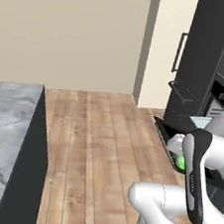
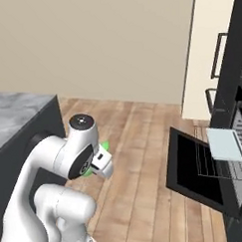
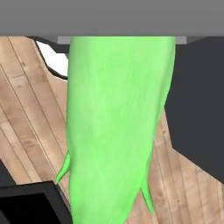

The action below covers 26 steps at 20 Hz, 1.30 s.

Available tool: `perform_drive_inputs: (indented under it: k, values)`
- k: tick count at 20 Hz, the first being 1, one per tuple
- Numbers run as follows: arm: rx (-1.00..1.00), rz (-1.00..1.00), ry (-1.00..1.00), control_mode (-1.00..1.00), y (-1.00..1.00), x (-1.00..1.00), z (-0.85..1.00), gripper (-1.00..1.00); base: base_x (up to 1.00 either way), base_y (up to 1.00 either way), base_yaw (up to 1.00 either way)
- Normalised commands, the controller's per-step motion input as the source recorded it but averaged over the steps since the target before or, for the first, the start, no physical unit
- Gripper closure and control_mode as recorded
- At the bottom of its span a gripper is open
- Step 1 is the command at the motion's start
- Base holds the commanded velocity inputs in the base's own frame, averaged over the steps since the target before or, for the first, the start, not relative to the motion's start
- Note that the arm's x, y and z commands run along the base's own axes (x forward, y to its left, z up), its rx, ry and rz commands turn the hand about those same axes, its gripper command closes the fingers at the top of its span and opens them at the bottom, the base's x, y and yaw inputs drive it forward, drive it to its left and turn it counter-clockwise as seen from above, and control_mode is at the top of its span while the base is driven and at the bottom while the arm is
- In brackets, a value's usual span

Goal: Place the corn on the rack of the oven.

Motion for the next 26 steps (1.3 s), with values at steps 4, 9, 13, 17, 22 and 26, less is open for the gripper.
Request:
perform_drive_inputs:
  k: [4, 9, 13, 17, 22, 26]
  values:
    - [0.0, 0.0, 0.0, 1.0, 0.0, 0.0, 0.0, 1.0, 1.0, 0.23, -0.15]
    - [0.0, 0.0, 0.0, 1.0, 0.0, 0.0, 0.0, 1.0, 1.0, -0.07, -0.17]
    - [0.0, 0.0, 0.0, 1.0, 0.0, 0.0, 0.0, 1.0, 0.88, 0.34, -0.7]
    - [0.0, 0.0, 0.0, 1.0, 0.0, 0.0, 0.0, 1.0, 0.96, 0.3, -0.67]
    - [0.0, 0.0, 0.0, 1.0, 0.0, 0.0, 0.0, 1.0, 1.0, 0.31, -0.63]
    - [0.0, 0.0, 0.0, 1.0, 0.0, 0.0, 0.0, 1.0, 0.99, 0.6, -0.68]
